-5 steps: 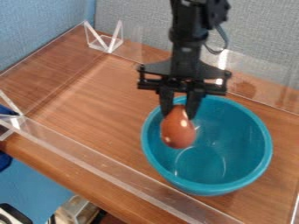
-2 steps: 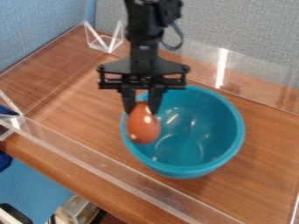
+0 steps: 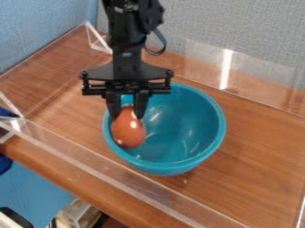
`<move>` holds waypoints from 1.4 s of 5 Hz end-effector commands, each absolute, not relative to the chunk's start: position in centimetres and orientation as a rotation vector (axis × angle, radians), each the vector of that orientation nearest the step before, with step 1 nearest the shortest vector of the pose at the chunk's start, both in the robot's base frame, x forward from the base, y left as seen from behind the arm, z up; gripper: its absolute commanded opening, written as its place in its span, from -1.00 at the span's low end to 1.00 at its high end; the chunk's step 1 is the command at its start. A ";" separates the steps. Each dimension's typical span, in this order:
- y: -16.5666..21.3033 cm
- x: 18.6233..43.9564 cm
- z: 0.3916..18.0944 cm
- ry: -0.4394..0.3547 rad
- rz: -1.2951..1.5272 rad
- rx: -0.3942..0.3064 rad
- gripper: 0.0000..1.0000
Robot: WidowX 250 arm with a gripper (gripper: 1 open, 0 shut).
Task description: Remove the mushroom from inside the blue bowl and put it on the table
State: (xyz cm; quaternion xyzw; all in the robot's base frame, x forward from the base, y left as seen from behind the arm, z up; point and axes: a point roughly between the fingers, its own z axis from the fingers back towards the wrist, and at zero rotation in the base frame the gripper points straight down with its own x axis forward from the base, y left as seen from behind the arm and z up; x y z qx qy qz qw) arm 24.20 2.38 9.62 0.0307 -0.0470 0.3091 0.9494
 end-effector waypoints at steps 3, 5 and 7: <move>4.5 24.5 7.9 -0.115 0.687 0.100 -1.00; 4.4 24.5 6.6 -0.098 0.691 0.112 -1.00; 4.1 24.6 6.0 -0.096 0.694 0.114 -1.00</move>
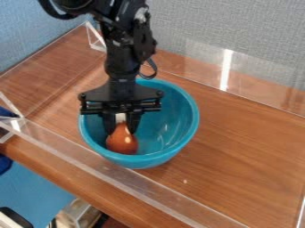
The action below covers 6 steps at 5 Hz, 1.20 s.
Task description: Remove the mushroom from inside the blue bowl and put it on the table
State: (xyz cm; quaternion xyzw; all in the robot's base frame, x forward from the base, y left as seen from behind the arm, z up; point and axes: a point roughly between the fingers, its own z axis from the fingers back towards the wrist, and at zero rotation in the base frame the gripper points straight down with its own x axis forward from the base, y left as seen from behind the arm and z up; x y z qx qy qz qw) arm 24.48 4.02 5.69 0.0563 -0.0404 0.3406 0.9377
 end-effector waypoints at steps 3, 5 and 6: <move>3.7 24.8 5.3 -0.097 0.697 0.117 -1.00; 3.5 24.8 5.9 -0.100 0.698 0.110 -1.00; 3.4 24.7 6.6 -0.104 0.697 0.102 -1.00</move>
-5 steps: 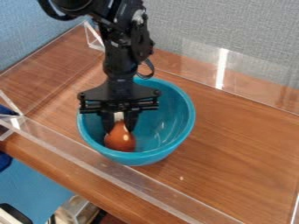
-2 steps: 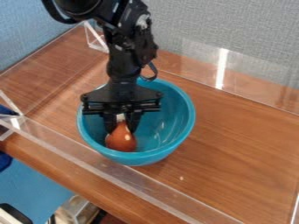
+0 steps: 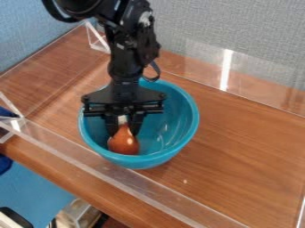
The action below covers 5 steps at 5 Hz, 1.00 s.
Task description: Remove the mushroom from inside the blue bowl and put it on the table
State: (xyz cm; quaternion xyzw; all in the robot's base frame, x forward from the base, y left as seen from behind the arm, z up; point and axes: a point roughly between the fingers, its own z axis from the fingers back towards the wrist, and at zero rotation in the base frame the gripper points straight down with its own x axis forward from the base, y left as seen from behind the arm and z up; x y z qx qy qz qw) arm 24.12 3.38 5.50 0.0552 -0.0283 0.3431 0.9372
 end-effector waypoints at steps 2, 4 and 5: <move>3.3 24.8 8.7 -0.118 0.701 0.077 -1.00; 3.1 25.0 11.7 -0.146 0.709 0.041 -1.00; 2.8 25.2 13.6 -0.159 0.709 0.014 -1.00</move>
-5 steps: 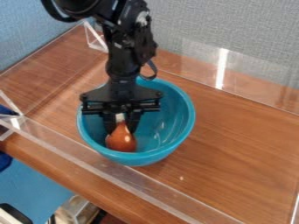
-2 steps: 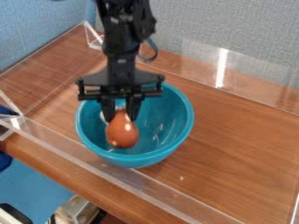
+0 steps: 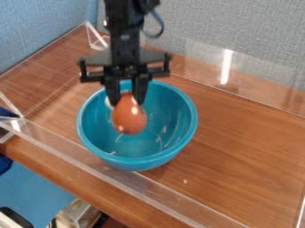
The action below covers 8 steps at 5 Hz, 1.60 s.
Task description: Remove the mushroom from inside the blue bowl and put it on the table
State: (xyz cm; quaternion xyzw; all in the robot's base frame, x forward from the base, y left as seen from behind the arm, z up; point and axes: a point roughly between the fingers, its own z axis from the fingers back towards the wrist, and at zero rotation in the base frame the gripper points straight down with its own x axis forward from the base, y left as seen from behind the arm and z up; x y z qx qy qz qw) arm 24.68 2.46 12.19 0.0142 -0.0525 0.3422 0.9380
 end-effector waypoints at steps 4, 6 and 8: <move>-7.7 28.5 15.3 -0.155 0.509 -0.055 -1.00; -10.7 30.7 11.1 -0.133 0.462 -0.039 -1.00; -10.9 33.1 7.5 -0.116 0.463 -0.051 -1.00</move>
